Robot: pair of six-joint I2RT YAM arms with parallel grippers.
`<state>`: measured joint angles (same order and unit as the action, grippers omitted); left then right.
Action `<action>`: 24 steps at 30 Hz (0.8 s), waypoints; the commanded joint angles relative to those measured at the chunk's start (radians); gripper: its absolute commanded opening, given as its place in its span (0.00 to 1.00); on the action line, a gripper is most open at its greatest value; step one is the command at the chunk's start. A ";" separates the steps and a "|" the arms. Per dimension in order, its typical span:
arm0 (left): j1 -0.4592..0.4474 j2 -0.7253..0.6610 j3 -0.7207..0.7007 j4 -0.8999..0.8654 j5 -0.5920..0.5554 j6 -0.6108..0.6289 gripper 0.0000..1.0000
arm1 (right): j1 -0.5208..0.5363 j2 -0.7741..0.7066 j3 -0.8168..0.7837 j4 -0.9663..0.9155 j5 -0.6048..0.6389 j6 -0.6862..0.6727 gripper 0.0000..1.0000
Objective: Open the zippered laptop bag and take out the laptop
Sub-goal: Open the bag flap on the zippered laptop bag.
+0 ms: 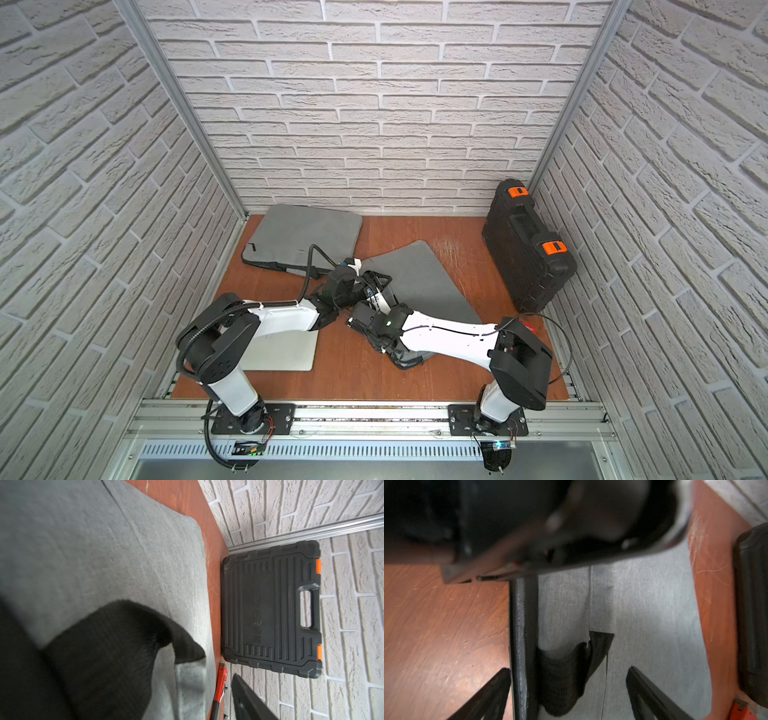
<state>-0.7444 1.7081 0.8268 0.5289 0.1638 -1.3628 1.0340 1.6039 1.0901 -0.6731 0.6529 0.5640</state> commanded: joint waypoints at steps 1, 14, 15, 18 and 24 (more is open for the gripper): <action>0.008 -0.069 -0.008 0.082 0.013 0.013 0.68 | -0.003 0.034 0.002 -0.028 0.099 0.032 0.89; 0.039 -0.107 -0.019 0.059 0.008 0.025 0.69 | 0.006 -0.151 -0.201 0.135 0.042 0.034 0.88; 0.038 -0.106 -0.021 0.059 0.008 0.026 0.68 | 0.007 -0.158 -0.211 0.144 0.036 0.034 0.88; 0.041 -0.110 -0.021 0.059 0.005 0.027 0.68 | 0.024 -0.151 -0.222 0.163 0.036 0.041 0.89; 0.047 -0.108 -0.023 0.059 0.007 0.024 0.68 | 0.048 -0.065 -0.186 0.159 0.096 0.069 0.93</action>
<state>-0.7120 1.6272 0.8104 0.5228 0.1745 -1.3617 1.0714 1.4990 0.8848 -0.5301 0.7021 0.6018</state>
